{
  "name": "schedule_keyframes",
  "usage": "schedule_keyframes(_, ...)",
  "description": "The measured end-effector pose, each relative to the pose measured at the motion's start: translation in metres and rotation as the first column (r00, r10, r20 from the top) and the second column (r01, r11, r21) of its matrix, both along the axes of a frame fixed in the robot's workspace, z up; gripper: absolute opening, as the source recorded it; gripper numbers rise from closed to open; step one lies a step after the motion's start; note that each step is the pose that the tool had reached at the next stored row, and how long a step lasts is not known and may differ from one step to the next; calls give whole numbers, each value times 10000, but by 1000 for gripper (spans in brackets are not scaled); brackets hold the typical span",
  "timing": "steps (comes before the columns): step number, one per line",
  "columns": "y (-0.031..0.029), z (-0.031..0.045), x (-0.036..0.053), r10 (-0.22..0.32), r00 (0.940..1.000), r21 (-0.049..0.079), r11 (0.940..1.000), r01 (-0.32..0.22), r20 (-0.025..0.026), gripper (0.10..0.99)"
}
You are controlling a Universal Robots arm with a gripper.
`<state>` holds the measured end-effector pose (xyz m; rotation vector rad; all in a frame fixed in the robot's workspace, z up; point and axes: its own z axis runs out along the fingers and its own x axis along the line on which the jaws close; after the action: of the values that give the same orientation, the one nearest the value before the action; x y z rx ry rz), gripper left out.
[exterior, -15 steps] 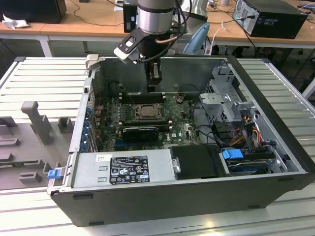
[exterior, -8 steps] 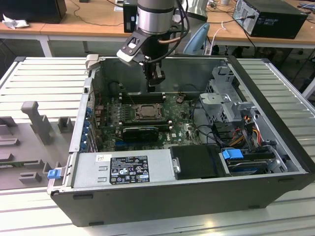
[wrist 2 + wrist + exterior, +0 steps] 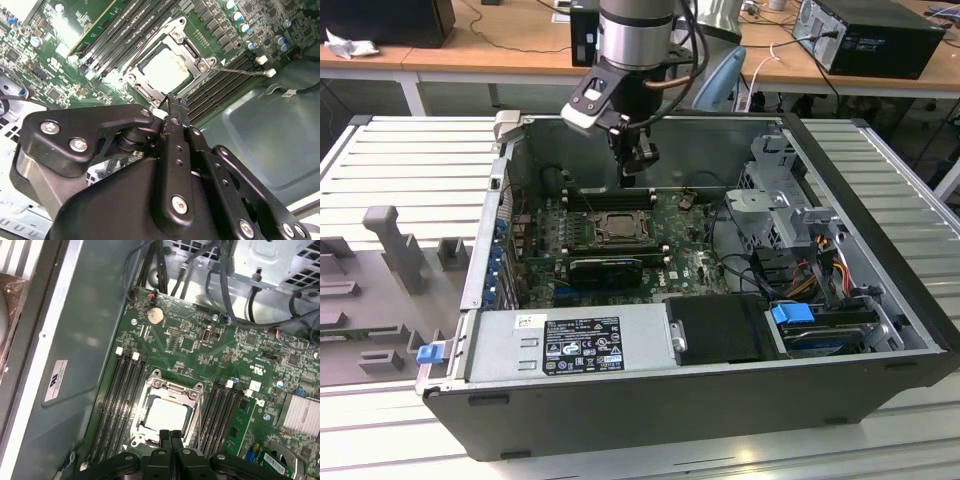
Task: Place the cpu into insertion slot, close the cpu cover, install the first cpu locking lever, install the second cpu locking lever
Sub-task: 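Install the first cpu locking lever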
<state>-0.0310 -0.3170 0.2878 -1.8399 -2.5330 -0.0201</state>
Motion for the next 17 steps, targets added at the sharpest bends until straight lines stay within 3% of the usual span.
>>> schedule_keyframes(5, 0, -1, 0, 1059, 9944, 0, 9944, -1059, 0, 106)
schedule_keyframes(7, 0, -5, 0, 1779, 9840, -4, 9840, -1779, 20, 106)
schedule_keyframes(9, 0, -9, 1, 2087, 9780, -9, 9780, -2086, 52, 106)
schedule_keyframes(11, 0, -13, 0, 2535, 9673, -15, 9673, -2535, 75, 106)
schedule_keyframes(14, 0, -16, 0, 2955, 9553, -19, 9554, -2955, 90, 106)
schedule_keyframes(17, 0, -18, 0, 3426, 9394, -21, 9395, -3426, 93, 106)
